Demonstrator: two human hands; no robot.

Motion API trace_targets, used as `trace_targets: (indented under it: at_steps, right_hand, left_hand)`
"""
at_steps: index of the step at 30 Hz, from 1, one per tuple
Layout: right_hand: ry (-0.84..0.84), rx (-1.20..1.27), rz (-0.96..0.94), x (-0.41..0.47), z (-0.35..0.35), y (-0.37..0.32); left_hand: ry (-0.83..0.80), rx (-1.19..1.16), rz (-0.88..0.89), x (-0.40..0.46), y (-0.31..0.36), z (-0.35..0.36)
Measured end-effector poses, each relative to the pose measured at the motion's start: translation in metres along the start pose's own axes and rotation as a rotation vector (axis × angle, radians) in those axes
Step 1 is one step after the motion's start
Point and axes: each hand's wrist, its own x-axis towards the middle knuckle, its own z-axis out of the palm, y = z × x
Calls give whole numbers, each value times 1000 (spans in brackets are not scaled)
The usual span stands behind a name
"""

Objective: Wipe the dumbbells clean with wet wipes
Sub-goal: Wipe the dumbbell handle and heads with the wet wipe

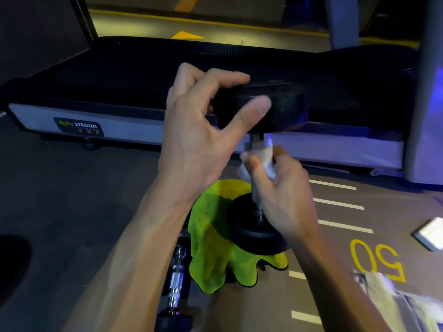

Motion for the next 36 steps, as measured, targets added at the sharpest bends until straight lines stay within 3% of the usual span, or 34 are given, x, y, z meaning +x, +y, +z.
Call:
trace_targets:
  at_steps: [5, 12, 16, 20, 28, 30, 33, 36]
  right_hand:
    - [-177, 12, 92, 0, -17, 10]
    - [59, 63, 58, 8, -6, -2]
    - [-101, 10, 134, -9, -10, 10]
    - [-269, 307, 214, -20, -29, 12]
    - [-235, 954, 270, -19, -44, 9]
    - [-222, 888, 227, -19, -41, 13]
    - [-176, 473, 27, -15, -26, 15]
    - [-14, 298, -16, 0, -12, 14]
  left_hand:
    - [39, -33, -10, 3, 12, 13]
    - [-4, -81, -33, 8, 17, 26]
    - [-19, -94, -34, 6, 16, 23]
    - [-36, -114, -35, 8, 12, 22]
    - [-32, -120, -39, 12, 6, 26]
    - [-31, -123, -37, 13, 6, 26]
    - [-32, -114, -30, 13, 5, 27]
    - [-24, -97, -8, 13, 5, 27]
